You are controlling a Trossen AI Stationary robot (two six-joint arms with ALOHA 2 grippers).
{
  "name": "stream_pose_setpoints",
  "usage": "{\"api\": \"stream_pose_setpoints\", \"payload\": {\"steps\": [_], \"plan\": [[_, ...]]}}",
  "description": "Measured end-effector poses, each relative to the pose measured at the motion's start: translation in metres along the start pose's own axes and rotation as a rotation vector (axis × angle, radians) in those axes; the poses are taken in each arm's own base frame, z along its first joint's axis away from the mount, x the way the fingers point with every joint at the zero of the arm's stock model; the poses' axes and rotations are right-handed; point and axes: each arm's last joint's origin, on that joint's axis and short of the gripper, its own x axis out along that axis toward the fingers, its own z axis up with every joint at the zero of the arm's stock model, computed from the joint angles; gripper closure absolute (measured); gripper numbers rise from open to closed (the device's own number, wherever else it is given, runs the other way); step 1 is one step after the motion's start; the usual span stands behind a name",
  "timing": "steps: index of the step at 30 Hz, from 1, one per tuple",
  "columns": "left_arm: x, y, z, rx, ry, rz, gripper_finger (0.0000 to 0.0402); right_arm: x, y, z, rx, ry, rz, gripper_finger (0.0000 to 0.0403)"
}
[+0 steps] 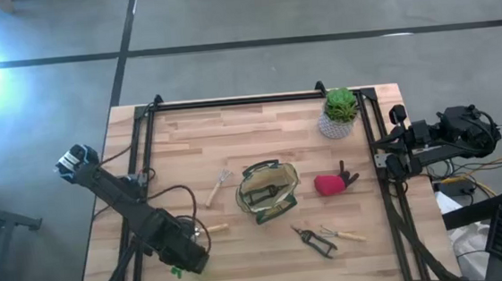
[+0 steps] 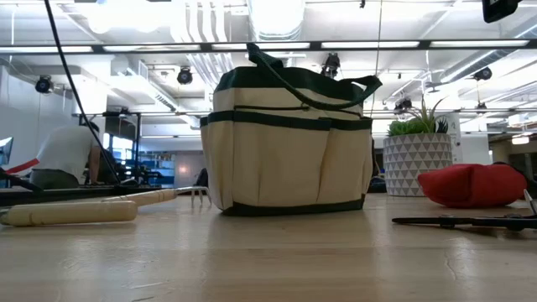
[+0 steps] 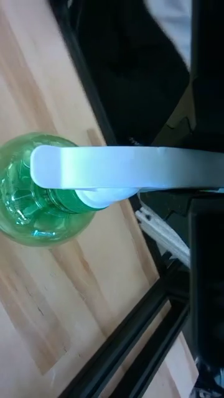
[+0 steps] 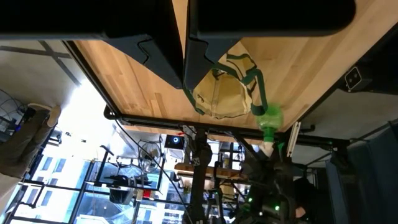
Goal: Pick & Place Garden tools in Gardening bag
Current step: Put the green spray bottle into the green gardening bag
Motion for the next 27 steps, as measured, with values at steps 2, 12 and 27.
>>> {"api": "stream_pose_setpoints", "payload": {"steps": [2, 12, 27], "plan": [[-0.011, 0.002, -0.002, 0.008, -0.019, -0.035, 0.0352, 0.0, 0.0, 0.0, 0.0, 0.0, 0.0, 0.0394], [-0.066, 0.022, -0.006, 0.083, -0.22, -0.069, 0.0352, 0.0, 0.0, 0.0, 0.0, 0.001, 0.0, 0.0394], [-0.11, 0.024, 0.018, 0.429, -0.459, -0.124, 0.0352, 0.0, 0.0, 0.0, 0.0, 0.001, 0.0, 0.0394]]}}
